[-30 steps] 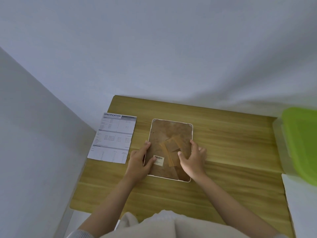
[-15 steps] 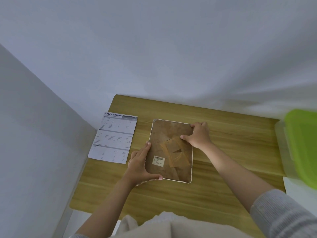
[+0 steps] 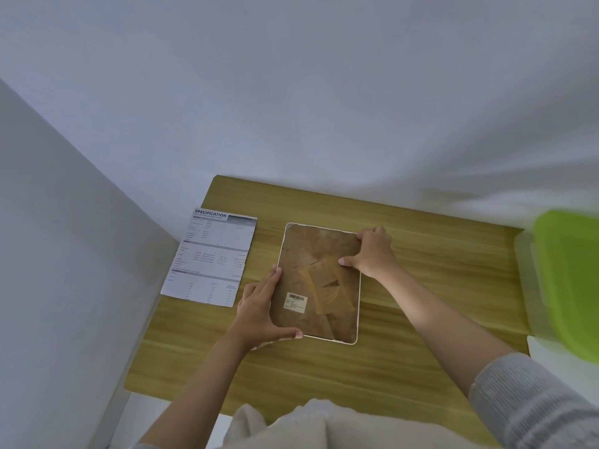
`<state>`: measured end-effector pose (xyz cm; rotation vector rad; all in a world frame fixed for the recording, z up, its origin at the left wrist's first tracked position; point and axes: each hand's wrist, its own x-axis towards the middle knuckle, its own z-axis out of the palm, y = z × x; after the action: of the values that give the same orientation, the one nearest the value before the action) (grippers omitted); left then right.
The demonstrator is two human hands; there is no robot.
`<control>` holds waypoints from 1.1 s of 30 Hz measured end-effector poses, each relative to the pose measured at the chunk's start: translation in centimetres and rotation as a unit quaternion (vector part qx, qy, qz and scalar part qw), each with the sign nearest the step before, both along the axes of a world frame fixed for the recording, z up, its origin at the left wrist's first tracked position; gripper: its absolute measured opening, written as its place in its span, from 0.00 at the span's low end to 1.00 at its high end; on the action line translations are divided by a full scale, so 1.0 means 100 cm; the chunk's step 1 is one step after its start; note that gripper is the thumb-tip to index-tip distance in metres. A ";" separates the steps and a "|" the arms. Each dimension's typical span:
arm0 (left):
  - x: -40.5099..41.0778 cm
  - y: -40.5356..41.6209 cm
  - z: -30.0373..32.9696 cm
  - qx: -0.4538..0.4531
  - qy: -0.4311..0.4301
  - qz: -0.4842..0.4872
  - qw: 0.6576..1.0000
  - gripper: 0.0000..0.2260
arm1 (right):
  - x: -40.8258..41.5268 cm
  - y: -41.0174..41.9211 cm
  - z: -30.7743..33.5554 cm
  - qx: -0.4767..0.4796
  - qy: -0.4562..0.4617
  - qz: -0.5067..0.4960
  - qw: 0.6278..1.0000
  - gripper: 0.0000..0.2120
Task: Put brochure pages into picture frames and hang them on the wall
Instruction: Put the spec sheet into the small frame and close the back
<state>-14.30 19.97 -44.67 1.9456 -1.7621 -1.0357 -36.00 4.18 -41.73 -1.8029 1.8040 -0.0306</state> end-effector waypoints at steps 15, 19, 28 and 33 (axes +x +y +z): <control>0.003 0.000 0.000 -0.001 0.001 -0.013 1.000 0.60 | -0.003 -0.012 0.015 0.037 0.037 0.040 0.998 0.34; 0.002 0.000 0.001 -0.001 0.001 -0.011 1.000 0.60 | -0.003 -0.011 0.016 0.038 0.033 0.039 0.998 0.34; 0.000 -0.002 0.002 0.005 0.000 0.009 1.000 0.60 | 0.003 -0.004 0.012 0.029 -0.013 0.036 0.999 0.14; -0.002 -0.002 0.003 0.012 -0.001 0.008 1.000 0.60 | 0.002 -0.009 0.012 0.030 -0.001 0.033 0.999 0.36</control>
<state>-14.48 19.73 -44.42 1.9733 -1.7397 -1.0546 -35.76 3.31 -40.58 -1.8198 1.7247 0.0474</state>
